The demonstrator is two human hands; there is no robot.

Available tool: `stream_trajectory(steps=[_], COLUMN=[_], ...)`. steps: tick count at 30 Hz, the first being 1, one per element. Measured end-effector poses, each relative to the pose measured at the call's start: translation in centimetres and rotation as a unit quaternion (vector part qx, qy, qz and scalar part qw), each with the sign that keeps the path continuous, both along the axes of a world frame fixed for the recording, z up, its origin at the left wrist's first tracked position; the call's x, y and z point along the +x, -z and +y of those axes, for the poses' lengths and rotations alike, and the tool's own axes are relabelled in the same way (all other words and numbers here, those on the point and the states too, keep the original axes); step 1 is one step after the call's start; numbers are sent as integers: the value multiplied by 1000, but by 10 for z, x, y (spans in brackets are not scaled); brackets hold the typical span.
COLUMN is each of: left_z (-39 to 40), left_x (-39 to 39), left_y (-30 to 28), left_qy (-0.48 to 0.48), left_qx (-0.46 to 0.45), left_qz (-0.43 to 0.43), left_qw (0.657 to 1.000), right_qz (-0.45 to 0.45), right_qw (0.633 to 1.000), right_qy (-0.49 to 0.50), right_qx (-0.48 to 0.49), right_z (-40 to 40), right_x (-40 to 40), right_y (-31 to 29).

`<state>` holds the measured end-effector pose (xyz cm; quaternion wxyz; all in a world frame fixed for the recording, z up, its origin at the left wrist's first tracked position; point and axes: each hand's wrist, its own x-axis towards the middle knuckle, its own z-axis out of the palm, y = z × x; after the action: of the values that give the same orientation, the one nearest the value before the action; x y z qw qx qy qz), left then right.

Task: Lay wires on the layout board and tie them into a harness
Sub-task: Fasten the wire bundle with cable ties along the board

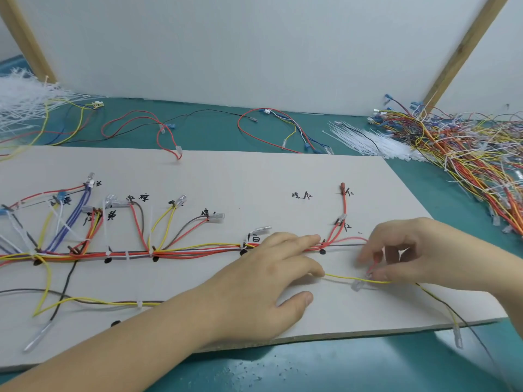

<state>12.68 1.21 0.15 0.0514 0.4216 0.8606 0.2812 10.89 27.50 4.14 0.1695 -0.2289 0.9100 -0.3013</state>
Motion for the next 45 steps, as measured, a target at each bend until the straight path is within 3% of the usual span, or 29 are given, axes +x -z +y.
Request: stream_trajectory(steps=[14, 21, 24, 28, 33, 39, 43, 45], left_z=[4, 4, 3, 4, 5, 5, 5, 5], left_x=[-1, -4, -5, -5, -5, -5, -5, -5], left_y=[6, 5, 6, 7, 7, 8, 7, 7], left_qy=[3, 16, 21, 19, 16, 21, 24, 25], left_qx=[-122, -126, -124, -130, -134, -144, -152, -152], left_qz=[25, 3, -4, 0, 0, 5, 8, 12], left_qw=[992, 992, 992, 991, 991, 989, 988, 988], right_qz=[-52, 16, 97, 149, 20, -32, 73, 125], right_qw=[995, 997, 991, 987, 992, 990, 980, 982], right_qy=[-78, -51, -38, -33, -80, -83, -72, -44], right_qx=[23, 50, 85, 49, 95, 107, 173, 137], right_z=[20, 15, 9, 2, 11, 21, 10, 2], right_x=[-4, -11, -13, -18, -19, -3, 1, -1], right_y=[2, 6, 4, 0, -3, -3, -4, -5])
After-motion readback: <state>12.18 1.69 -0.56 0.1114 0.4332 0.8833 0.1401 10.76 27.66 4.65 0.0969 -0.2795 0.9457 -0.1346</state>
